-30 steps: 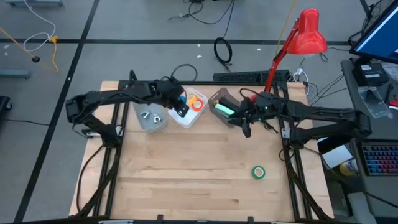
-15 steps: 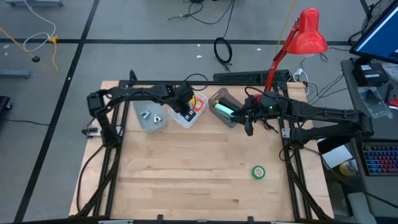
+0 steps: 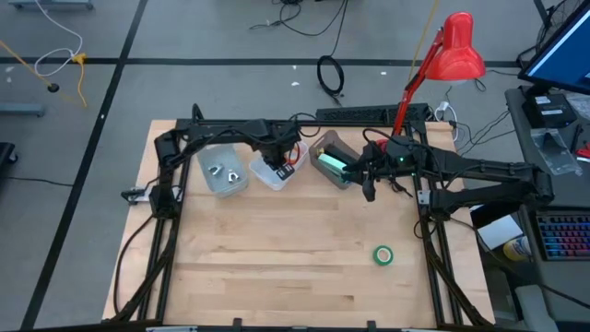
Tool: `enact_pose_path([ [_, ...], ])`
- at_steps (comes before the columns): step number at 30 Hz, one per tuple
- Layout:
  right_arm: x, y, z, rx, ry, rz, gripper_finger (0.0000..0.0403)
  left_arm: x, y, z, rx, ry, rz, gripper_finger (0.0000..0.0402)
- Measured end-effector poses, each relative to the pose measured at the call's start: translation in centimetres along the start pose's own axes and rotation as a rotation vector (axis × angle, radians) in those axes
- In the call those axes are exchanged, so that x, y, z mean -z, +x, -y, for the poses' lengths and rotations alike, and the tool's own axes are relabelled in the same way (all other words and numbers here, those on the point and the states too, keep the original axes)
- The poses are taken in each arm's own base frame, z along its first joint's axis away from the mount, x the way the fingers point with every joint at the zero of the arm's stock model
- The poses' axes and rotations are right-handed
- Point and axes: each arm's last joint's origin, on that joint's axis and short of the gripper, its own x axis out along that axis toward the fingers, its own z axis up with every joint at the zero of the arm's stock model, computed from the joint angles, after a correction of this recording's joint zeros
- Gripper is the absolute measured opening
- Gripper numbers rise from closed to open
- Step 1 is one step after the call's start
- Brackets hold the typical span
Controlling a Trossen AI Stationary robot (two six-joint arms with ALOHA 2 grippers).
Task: Pick and place Stapler, Stapler remover, tape
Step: Put the blue tape into the white bin, then put the green tape into the white bin
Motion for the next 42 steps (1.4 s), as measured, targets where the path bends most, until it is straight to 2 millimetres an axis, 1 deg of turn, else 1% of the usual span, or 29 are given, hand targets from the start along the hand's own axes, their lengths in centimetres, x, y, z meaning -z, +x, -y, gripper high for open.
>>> enact_pose_path([
  [7,0.0,0.0,0.0,0.000,-0.002,0.000,0.0119,0.6,0.1,-0.3,-0.012,0.008,-0.056,0.0042],
  [17,0.0,0.0,0.0,0.000,-0.002,0.001,0.0117,0.5,0.2,-0.3,-0.007,0.011,-0.045,0.0047],
  [28,0.0,0.0,0.0,0.000,-0.002,0.000,0.0119,0.5,0.2,-0.3,-0.007,0.019,-0.043,0.0131],
  [31,0.0,0.0,0.0,-0.001,-0.002,0.001,0.0118,0.5,0.2,-0.3,-0.007,0.018,-0.043,0.0147],
  [35,0.0,0.0,0.0,-0.004,-0.002,0.000,0.0118,0.5,0.2,-0.3,-0.007,0.008,-0.044,0.0157],
  [38,0.0,0.0,0.0,-0.004,-0.002,-0.001,0.0117,0.3,-0.5,-0.4,-0.010,0.006,-0.057,0.0158],
  [42,0.0,0.0,0.0,-0.005,-0.002,-0.003,0.0120,-0.6,-2.6,-0.1,-0.007,0.003,-0.043,0.0159],
])
